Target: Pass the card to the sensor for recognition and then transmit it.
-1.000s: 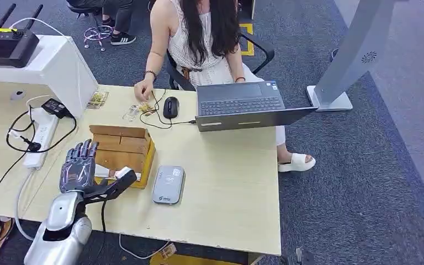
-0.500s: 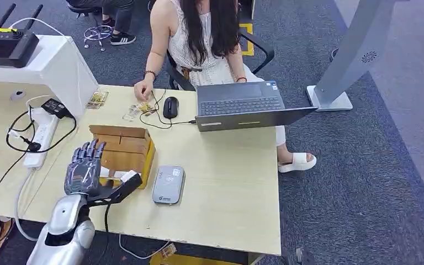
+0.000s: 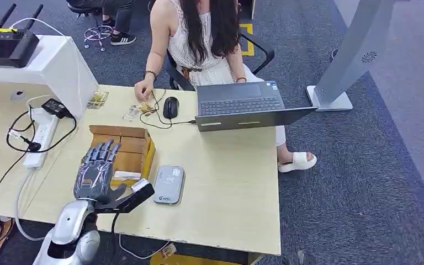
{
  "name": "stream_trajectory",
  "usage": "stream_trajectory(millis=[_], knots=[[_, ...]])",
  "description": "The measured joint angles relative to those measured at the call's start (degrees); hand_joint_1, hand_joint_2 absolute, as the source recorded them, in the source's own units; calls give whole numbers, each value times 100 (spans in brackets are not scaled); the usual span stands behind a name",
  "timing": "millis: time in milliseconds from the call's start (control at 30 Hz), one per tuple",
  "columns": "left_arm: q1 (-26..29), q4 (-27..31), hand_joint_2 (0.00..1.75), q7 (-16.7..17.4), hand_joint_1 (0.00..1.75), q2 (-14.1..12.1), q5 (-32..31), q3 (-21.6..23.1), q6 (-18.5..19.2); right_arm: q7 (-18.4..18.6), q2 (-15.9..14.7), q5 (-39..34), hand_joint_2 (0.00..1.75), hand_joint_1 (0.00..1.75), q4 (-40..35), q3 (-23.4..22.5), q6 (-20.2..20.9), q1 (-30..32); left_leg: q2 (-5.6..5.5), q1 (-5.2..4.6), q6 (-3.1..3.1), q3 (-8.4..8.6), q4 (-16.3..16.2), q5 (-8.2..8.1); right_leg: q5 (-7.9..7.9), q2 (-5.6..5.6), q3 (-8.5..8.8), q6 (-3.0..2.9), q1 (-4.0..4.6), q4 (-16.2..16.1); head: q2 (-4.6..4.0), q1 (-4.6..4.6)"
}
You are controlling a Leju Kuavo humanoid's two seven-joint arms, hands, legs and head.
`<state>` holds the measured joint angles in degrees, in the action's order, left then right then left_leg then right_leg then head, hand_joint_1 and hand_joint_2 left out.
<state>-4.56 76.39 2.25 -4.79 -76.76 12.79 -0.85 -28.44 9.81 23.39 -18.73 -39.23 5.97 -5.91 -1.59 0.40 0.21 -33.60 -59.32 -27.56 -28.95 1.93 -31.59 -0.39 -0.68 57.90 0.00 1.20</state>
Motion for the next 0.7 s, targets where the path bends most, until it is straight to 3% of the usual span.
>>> stream_trajectory(millis=[700], knots=[[37, 20, 175, 129, 0, -118, 162, 155, 238, 22, 0, 63, 0, 0, 7, -46, -2, -4, 0, 0, 0, -1, 0, 0, 0, 0, 0, 0, 0, 0, 0, 0]])
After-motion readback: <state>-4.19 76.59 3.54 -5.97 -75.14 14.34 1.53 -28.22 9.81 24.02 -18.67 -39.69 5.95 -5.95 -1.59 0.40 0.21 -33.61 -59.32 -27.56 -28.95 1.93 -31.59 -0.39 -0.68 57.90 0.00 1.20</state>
